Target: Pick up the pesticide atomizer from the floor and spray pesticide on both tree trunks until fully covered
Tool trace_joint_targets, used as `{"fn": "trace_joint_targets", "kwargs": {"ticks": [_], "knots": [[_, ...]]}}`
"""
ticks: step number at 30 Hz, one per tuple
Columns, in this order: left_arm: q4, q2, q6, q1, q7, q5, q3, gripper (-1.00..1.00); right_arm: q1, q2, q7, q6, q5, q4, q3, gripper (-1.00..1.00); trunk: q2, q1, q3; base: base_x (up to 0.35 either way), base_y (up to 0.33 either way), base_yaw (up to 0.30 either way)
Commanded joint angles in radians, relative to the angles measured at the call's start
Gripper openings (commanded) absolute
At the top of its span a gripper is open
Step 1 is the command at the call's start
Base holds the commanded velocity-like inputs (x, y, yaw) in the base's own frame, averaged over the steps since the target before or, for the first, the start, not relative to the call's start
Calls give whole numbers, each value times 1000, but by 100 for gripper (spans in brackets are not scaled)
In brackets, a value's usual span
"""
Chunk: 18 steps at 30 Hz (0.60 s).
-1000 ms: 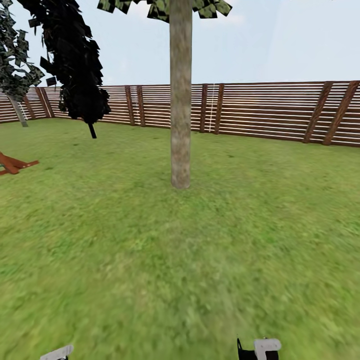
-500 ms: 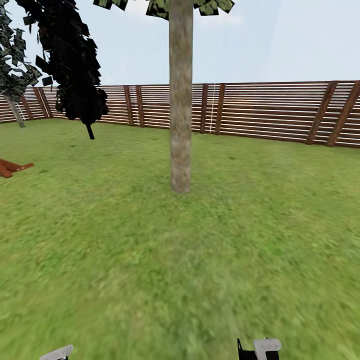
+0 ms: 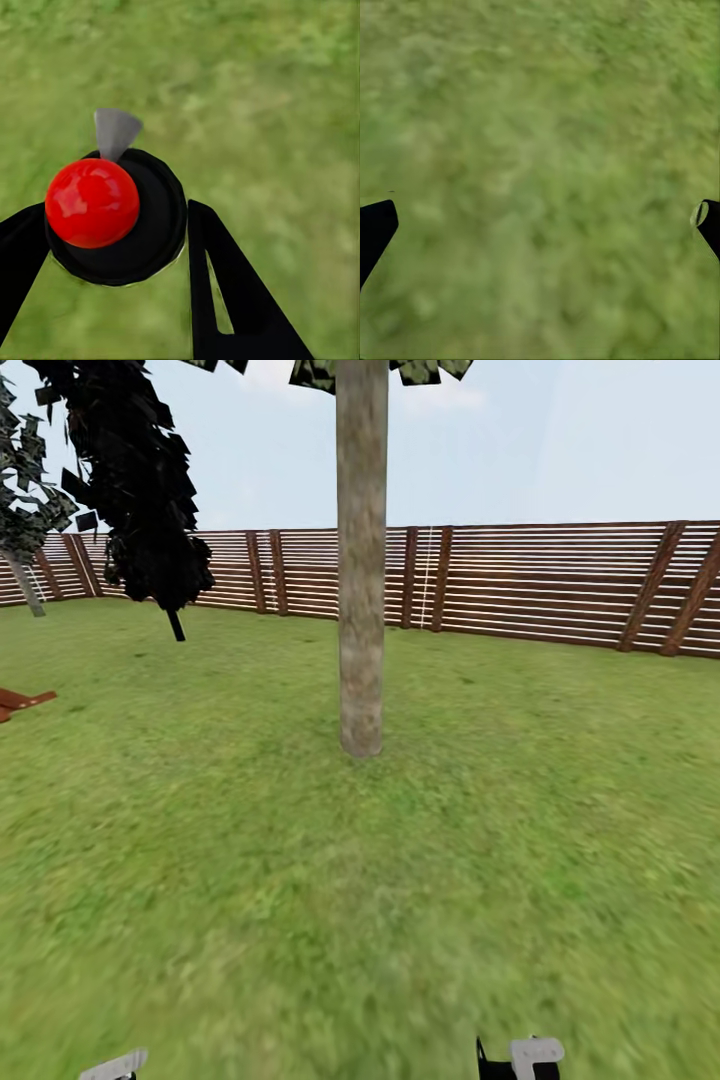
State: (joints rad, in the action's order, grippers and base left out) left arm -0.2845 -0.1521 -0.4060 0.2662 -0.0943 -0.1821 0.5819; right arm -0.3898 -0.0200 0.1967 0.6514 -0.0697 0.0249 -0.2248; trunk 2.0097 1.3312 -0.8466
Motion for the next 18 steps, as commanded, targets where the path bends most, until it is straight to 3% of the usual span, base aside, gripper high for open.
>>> {"fn": "trace_joint_targets", "kwargs": {"ticks": [1, 18], "knots": [[0, 0, -4, 1, -5, -8, 9, -100, 0, -1, 3, 2, -7, 0, -9, 100, 0, 0, -1, 339, 0, 0], [0, 0, -4, 1, -5, -8, 10, -100, 0, -1, 5, 2, -7, 1, -8, 100, 0, 0, 0, 339, 0, -16]]}}
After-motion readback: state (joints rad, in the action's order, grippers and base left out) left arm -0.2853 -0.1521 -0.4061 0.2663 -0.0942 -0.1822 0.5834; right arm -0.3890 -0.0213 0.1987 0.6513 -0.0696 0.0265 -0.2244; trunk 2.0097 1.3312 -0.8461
